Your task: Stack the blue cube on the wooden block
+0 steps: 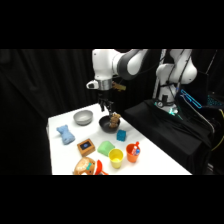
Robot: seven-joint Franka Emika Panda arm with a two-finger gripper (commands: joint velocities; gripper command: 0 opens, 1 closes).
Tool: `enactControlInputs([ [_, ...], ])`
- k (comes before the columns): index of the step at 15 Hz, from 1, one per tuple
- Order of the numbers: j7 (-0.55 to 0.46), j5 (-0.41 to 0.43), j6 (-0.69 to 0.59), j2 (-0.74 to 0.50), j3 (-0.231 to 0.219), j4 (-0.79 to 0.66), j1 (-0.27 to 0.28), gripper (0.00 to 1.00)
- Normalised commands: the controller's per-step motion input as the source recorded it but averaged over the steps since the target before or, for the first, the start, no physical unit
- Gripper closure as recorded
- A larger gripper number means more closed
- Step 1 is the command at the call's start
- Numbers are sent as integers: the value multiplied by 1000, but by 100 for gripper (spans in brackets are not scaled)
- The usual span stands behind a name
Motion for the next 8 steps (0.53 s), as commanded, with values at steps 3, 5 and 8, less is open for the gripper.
enactControlInputs([
  [3, -72, -8, -6, -54, 33, -19, -21, 0],
  [5, -135, -35, 15, -134, 44, -66, -6, 0],
  [8, -194, -72, 37, -198, 65, -140, 24, 0],
])
